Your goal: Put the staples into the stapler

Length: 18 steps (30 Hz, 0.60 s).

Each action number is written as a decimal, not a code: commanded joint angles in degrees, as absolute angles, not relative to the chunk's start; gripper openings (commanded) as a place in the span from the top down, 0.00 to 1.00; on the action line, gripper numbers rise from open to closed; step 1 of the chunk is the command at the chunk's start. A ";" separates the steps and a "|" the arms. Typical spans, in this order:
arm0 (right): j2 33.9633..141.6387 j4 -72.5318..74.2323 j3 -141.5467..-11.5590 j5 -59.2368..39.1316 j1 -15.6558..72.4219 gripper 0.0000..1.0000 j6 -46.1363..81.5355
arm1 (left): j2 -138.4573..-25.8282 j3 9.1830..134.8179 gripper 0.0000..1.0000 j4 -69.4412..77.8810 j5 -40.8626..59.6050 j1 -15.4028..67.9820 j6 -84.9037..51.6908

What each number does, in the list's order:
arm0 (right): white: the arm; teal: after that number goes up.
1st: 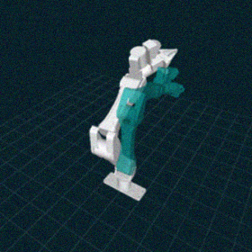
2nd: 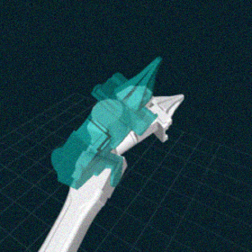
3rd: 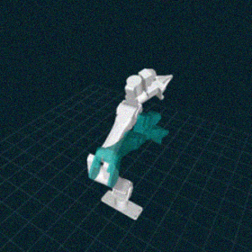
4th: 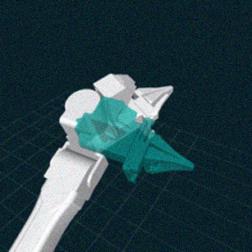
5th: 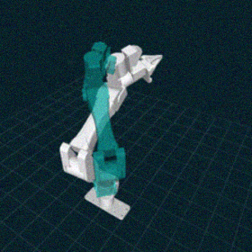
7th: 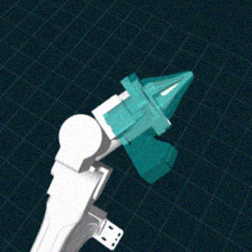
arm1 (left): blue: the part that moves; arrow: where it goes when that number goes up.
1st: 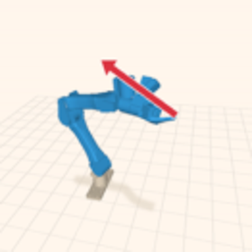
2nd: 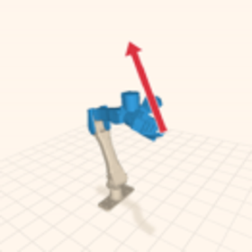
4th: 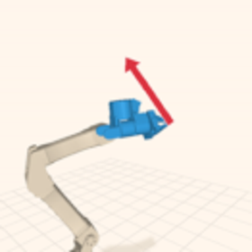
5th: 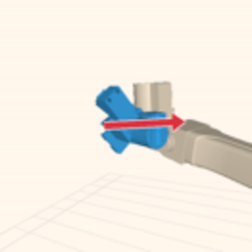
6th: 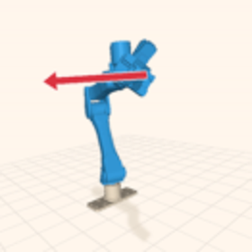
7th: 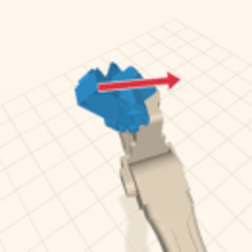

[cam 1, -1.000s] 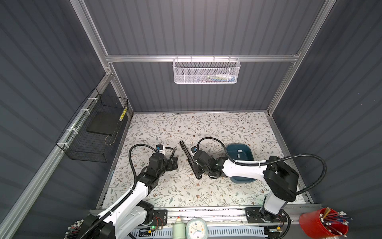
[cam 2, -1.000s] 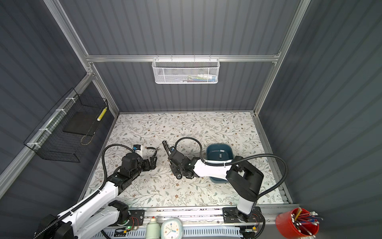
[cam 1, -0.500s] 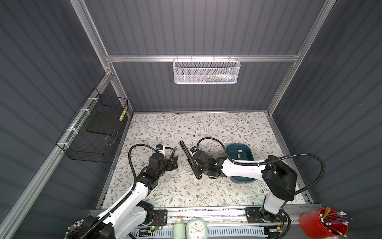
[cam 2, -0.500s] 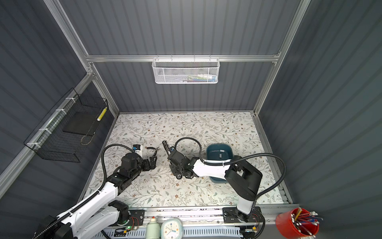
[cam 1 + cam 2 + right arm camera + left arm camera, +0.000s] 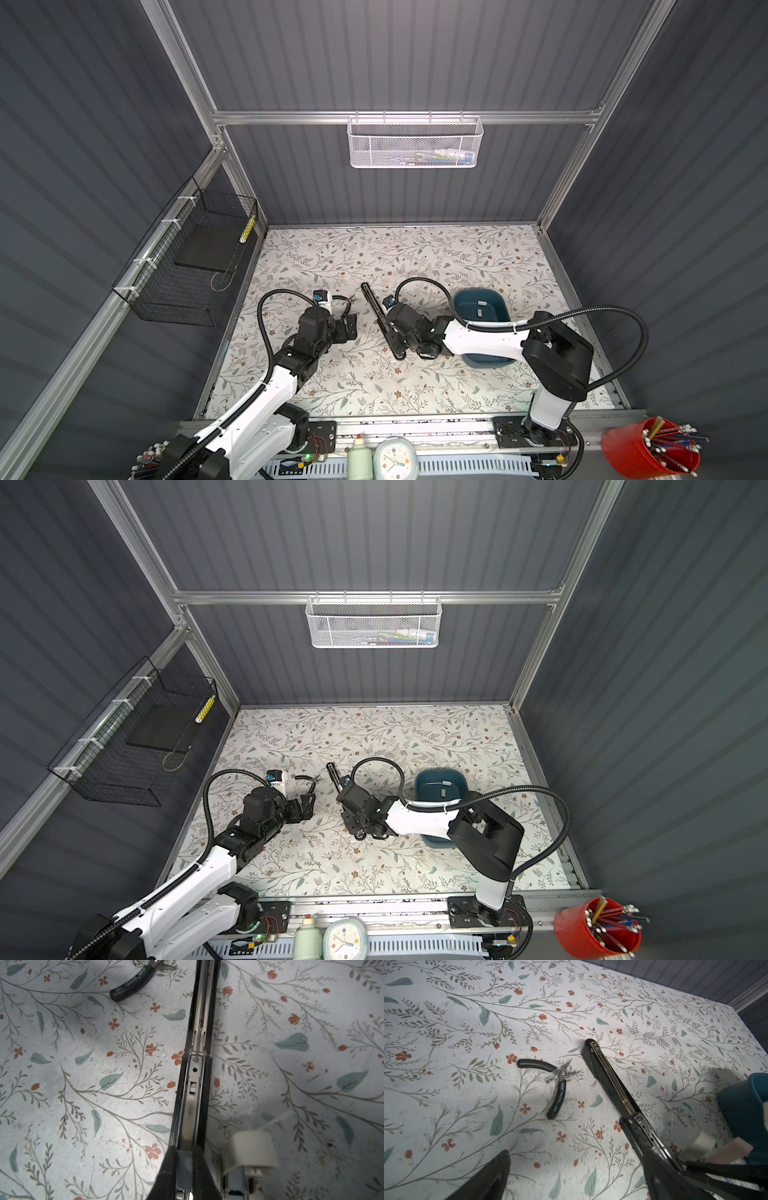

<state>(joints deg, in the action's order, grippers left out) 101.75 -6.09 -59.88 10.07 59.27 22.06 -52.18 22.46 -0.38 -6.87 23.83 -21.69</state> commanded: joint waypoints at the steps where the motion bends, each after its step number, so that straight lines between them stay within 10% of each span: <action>1: 102.60 -7.11 -60.21 10.27 59.50 0.95 22.68 | -51.44 22.85 0.00 -0.09 -6.94 23.64 -21.62; 18: 101.21 -7.55 -57.68 10.13 60.07 0.95 25.24 | -51.42 22.85 0.01 -0.09 -6.94 23.64 -21.62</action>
